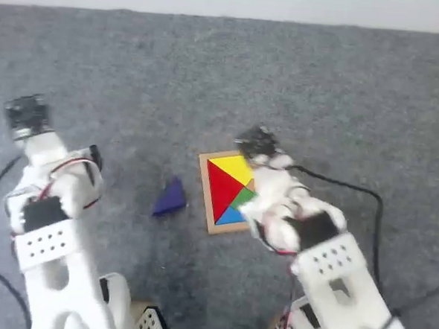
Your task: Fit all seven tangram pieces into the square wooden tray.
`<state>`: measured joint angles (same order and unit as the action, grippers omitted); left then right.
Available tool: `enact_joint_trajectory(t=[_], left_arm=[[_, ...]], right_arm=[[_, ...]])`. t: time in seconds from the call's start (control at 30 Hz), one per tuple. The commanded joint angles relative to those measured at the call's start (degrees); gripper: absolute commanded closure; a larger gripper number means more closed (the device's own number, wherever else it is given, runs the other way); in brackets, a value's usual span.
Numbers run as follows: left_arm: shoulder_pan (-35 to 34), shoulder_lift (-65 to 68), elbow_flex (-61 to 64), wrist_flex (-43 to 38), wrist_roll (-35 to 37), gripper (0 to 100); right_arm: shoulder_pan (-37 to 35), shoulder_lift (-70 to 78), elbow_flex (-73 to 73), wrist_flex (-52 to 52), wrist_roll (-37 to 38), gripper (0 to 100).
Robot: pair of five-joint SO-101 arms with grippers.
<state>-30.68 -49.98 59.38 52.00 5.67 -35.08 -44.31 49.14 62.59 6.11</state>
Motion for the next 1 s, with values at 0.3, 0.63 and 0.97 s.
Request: enact_joint_trajectory(t=[0.3,0.63,0.97], left_arm=[[-12.66,26.37,-23.16,7.3,3.34,76],[-12.92,31.03,-27.47,6.77,3.6,76],[-12.92,31.03,-27.47,5.71,3.6,76]], right_arm=[[-9.98,30.46,-12.57,-16.31,-27.69,87.6],[-15.96,36.26,-17.93,-21.14,-56.44,87.2],[-14.9,51.21,-29.19,-19.47,-55.21,78.6]])
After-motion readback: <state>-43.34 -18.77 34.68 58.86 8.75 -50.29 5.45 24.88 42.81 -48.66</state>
